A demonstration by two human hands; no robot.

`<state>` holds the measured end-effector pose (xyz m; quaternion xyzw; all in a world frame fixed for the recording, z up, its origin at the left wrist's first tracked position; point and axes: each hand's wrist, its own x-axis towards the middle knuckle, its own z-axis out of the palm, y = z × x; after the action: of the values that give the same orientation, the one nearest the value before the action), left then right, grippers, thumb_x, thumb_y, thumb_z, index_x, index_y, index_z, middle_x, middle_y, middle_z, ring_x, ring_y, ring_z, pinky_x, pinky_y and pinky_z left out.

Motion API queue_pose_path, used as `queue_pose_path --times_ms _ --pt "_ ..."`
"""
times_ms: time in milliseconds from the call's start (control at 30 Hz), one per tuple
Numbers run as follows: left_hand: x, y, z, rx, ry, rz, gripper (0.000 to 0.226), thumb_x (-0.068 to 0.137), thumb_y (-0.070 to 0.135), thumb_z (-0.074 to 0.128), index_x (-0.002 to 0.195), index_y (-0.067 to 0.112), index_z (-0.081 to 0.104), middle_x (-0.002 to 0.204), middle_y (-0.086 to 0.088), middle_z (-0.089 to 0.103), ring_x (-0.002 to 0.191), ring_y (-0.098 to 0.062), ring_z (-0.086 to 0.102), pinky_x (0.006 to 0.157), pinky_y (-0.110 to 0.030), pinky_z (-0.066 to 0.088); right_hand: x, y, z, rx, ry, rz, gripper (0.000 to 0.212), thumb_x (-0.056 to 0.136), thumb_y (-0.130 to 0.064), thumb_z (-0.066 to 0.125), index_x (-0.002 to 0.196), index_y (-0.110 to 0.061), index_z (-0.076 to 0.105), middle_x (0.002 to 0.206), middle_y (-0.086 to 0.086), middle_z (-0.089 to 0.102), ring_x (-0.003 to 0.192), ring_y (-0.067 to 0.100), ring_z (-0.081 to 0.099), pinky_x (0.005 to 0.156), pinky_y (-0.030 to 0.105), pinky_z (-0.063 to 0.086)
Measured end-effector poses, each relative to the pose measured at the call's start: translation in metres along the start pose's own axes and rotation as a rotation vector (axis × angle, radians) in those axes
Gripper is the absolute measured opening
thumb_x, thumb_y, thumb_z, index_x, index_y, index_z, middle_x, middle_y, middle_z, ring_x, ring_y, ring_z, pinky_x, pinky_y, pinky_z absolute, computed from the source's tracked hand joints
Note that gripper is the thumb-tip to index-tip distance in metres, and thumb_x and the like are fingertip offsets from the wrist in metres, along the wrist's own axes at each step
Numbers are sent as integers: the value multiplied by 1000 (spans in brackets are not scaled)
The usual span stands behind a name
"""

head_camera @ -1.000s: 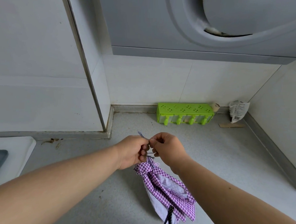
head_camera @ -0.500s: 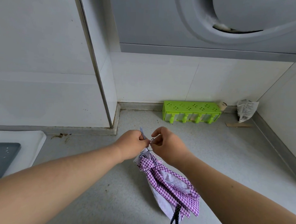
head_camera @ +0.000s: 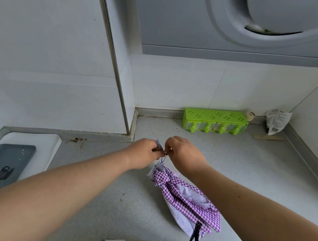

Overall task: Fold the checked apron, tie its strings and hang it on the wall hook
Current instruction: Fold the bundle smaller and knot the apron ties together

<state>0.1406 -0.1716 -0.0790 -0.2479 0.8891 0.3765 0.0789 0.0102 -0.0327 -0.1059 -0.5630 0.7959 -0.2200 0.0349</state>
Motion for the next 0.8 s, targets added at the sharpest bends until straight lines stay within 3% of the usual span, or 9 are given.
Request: queue_pose_path --times_ms 200,367,533,700,800 --pt "-3 -10 5 -81 -4 -52 19 106 38 58 97 28 70 99 3 71 92 -14 66 76 -29 50 2 2 3 122 -114 83 14 89 -21 69 101 -28 72 94 -15 59 80 1 56 66 13 40" --pt "-4 -16 5 -117 23 -103 21 106 36 58 95 23 71 96 0 71 88 -18 66 70 -29 49 2 -4 4 192 -172 114 18 95 -46 65 102 -31 72 90 -17 63 79 -2 57 66 17 42" --pt "-9 -26 1 -196 55 -148 26 105 37 59 92 21 75 105 -6 73 100 -26 68 87 -41 55 7 -12 13 144 -133 162 20 97 -46 66 93 -26 67 82 -13 63 71 2 56 56 20 38" --pt "-12 -44 0 -246 84 -220 27 106 36 59 91 21 76 102 -1 74 102 -26 69 88 -42 55 6 -18 31 169 -197 162 19 99 -40 63 86 -27 59 82 -9 61 74 11 58 59 29 41" --pt "-12 -55 0 -219 102 -271 28 108 35 56 91 19 72 99 0 70 93 -21 67 78 -36 52 6 -19 40 159 -259 176 19 100 -36 62 85 -24 58 83 -5 62 76 16 59 60 30 43"
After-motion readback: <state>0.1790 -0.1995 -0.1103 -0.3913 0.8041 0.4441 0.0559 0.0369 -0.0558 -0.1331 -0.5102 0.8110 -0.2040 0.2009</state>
